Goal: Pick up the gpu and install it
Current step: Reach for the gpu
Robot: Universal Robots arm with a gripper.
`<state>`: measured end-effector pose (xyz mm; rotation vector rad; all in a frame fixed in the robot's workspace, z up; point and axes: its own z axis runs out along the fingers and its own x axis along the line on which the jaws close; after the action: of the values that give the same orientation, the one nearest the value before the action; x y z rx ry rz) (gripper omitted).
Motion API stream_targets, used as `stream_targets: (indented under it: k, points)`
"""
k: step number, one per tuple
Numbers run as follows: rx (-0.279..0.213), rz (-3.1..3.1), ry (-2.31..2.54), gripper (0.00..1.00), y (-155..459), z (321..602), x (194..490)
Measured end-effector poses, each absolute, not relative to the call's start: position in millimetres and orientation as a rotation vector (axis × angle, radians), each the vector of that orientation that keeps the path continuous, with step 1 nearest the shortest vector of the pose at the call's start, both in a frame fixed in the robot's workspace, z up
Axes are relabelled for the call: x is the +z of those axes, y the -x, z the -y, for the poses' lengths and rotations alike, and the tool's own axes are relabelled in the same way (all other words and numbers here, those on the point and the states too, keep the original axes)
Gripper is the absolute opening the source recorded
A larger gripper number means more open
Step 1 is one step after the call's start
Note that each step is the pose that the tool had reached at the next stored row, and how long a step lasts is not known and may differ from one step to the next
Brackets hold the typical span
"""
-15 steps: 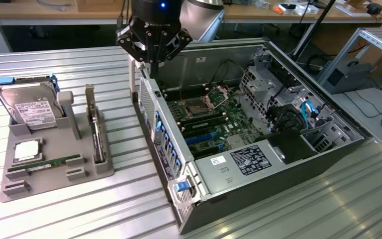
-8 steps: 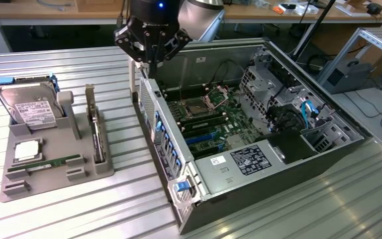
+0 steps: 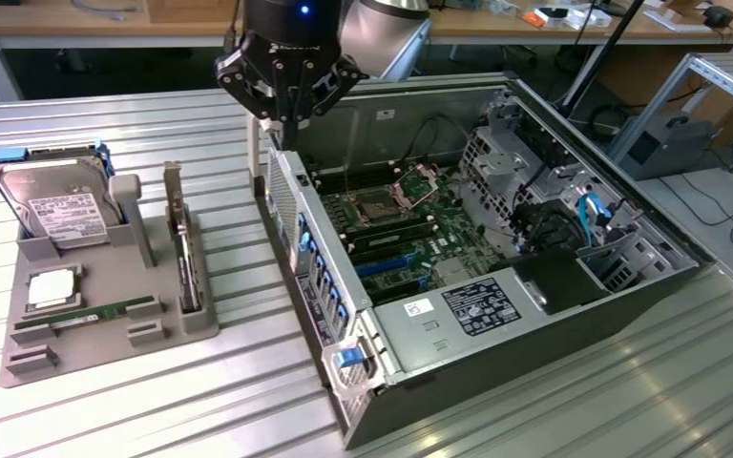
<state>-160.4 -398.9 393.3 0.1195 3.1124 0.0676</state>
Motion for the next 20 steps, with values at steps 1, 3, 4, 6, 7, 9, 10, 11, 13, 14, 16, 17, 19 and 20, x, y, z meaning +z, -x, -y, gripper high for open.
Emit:
stream_targets:
  k: [1, 3, 4, 6, 7, 9, 10, 11, 13, 14, 16, 17, 19, 20]
  points:
    - [0.068, -3.112, -0.12, 0.11, 160.7, 398.9, 393.3]
    - [0.068, -3.112, -0.12, 0.11, 161.1, 398.9, 393.3]
    - [0.068, -3.112, -0.12, 0.11, 161.5, 398.9, 393.3]
    - [0.067, -3.112, -0.119, 0.11, 162.1, 398.9, 393.3]
    - [0.067, -3.112, -0.119, 0.11, 162.3, 398.9, 393.3]
    - [0.067, -3.112, -0.12, 0.11, 162.7, 398.9, 393.3]
    - [0.067, -3.112, -0.119, 0.11, 163.0, 398.9, 393.3]
    - [0.067, -3.112, -0.12, 0.11, 163.2, 398.9, 393.3]
    - [0.067, -3.112, -0.119, 0.11, 163.9, 398.9, 393.3]
    - [0.066, -3.112, -0.119, 0.11, 164.2, 398.9, 393.3]
    - [0.066, -3.112, -0.119, 0.11, 165.0, 398.9, 393.3]
    - [0.066, -3.112, -0.119, 0.11, 165.3, 398.9, 393.3]
    - [0.066, -3.112, -0.119, 0.11, 166.0, 398.9, 393.3]
    - [0.065, -3.112, -0.119, 0.11, 166.3, 398.9, 393.3]
